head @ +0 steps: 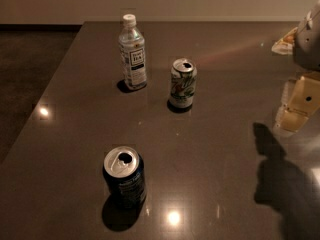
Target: Pick 7up can
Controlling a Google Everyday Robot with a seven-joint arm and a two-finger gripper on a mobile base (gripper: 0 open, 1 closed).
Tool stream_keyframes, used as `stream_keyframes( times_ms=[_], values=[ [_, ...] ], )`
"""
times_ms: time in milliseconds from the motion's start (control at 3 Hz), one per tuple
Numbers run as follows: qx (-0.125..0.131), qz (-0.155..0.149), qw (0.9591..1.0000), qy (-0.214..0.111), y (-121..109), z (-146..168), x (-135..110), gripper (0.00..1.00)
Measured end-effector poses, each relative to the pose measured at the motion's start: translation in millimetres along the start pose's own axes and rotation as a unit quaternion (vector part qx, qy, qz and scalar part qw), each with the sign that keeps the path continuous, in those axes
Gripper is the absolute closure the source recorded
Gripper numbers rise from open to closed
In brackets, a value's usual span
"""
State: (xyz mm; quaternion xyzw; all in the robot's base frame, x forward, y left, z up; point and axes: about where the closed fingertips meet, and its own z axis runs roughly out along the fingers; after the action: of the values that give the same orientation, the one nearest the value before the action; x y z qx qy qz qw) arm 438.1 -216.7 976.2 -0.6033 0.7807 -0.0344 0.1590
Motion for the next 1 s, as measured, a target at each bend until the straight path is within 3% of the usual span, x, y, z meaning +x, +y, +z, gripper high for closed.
stream_keyframes(
  times_ms=[333,1000],
  values=[
    [0.0,0.0,1.0,0.0,0,0,0,0.0],
    [0.002,0.021,0.9987,-0.047,-24,20,-30,0.0]
  ],
)
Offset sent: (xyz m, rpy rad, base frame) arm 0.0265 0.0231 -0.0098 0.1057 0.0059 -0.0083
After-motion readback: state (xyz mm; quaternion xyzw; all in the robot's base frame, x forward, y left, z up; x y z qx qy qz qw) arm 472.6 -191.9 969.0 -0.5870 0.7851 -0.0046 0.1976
